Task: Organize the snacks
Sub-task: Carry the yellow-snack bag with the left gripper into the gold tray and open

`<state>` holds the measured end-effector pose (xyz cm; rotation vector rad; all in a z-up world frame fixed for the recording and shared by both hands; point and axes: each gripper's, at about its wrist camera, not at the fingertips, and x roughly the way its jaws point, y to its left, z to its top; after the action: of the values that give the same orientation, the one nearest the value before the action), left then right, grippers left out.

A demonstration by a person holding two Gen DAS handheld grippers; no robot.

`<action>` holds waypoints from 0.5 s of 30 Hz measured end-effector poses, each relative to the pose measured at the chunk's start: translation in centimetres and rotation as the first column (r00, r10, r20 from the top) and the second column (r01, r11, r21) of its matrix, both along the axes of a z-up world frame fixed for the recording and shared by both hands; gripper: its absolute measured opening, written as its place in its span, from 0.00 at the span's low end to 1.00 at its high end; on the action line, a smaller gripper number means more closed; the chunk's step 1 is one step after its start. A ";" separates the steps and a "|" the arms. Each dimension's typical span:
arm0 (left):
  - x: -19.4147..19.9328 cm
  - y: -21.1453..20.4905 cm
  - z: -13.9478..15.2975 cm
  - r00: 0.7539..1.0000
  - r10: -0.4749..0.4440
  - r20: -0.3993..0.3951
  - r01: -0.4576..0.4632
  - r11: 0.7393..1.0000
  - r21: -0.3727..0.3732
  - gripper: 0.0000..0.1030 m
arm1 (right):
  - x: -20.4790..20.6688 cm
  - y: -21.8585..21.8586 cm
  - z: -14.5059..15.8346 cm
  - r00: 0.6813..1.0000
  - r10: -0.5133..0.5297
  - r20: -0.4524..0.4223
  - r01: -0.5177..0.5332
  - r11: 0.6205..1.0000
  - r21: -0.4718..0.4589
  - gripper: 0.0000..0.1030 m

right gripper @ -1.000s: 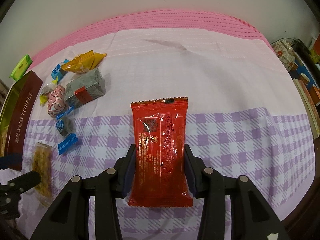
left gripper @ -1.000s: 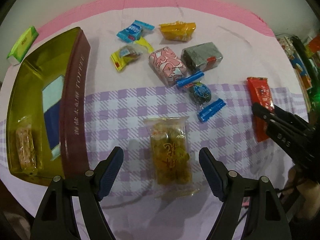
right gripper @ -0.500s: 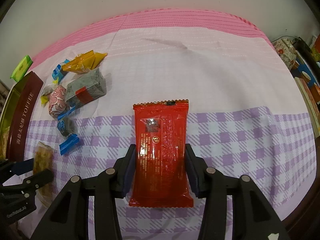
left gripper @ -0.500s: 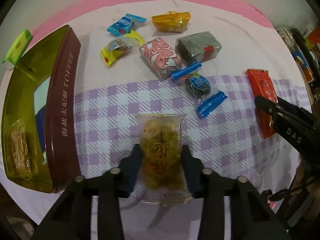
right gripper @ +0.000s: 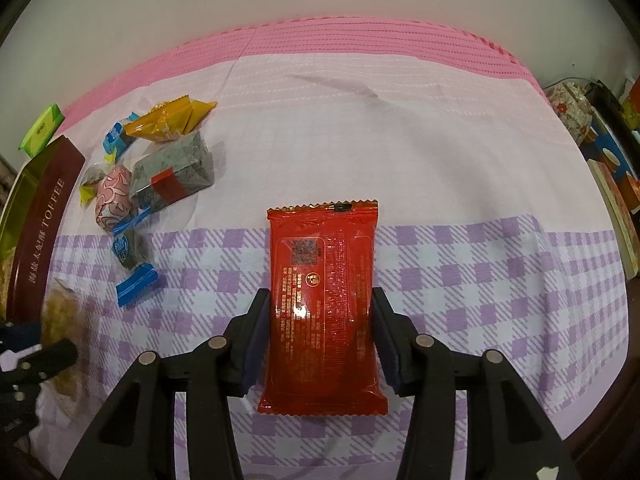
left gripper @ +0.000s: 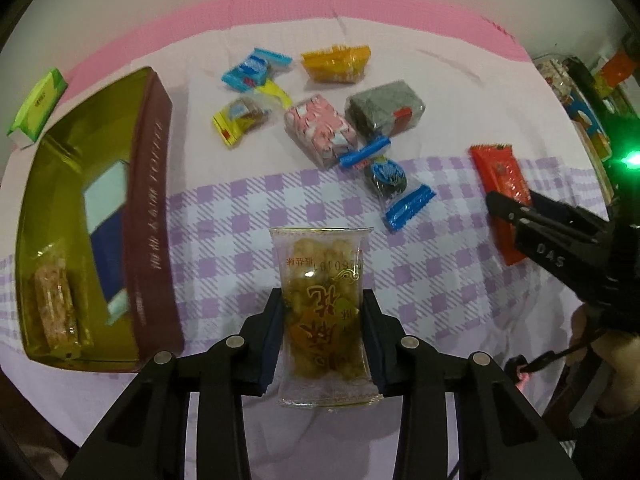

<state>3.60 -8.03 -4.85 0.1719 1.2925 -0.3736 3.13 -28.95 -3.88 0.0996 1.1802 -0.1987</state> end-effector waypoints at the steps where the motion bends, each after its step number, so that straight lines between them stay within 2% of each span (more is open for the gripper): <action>1: 0.1 0.2 0.4 1.000 0.003 0.007 -0.003 1.000 -0.003 0.37 | 0.0 0.0 0.0 1.000 0.001 0.000 -0.001 1.000 0.000 0.45; 6: 0.5 2.3 3.5 0.997 0.033 0.070 -0.032 0.999 -0.025 0.37 | 0.0 0.1 -0.1 1.000 0.001 -0.001 -0.001 1.000 -0.008 0.46; 10: 1.7 4.7 5.6 0.989 0.070 0.129 -0.068 0.998 -0.015 0.37 | 0.0 0.2 -0.1 1.000 -0.001 -0.002 0.001 1.000 -0.014 0.46; 15: 3.3 8.3 6.3 0.977 0.142 0.161 -0.144 0.990 0.000 0.37 | 0.0 0.2 -0.1 1.000 -0.001 -0.005 0.001 1.000 -0.017 0.46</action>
<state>6.94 0.29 1.49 0.1151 1.1404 -0.2243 3.15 -28.73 -4.01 0.0850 1.1828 -0.2099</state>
